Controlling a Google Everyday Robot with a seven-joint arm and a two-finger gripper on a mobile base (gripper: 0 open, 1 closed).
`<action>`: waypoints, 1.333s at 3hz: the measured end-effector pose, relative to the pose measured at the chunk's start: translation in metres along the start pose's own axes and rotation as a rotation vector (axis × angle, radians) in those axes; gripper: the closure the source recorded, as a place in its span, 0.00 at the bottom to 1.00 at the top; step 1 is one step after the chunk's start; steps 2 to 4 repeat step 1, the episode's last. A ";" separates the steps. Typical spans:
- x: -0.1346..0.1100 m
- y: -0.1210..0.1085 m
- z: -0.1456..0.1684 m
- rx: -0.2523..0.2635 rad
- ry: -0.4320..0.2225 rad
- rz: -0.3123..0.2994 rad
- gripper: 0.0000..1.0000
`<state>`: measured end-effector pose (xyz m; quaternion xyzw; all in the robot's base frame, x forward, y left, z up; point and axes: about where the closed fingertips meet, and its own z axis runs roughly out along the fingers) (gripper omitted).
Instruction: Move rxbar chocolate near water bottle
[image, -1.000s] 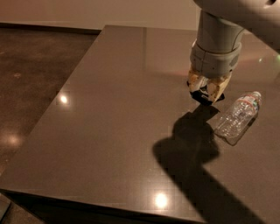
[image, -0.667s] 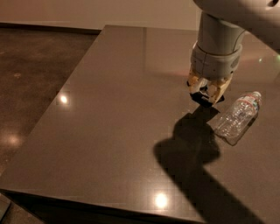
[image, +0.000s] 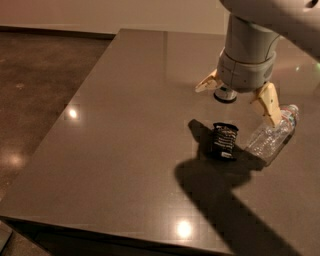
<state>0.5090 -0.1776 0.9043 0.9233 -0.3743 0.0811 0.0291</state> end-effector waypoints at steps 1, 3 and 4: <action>0.000 0.000 0.000 0.000 0.000 0.000 0.00; 0.000 0.000 0.000 0.000 0.000 0.000 0.00; 0.000 0.000 0.000 0.000 0.000 0.000 0.00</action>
Offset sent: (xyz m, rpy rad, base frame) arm 0.0000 0.0000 0.0000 0.0000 0.0000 0.0000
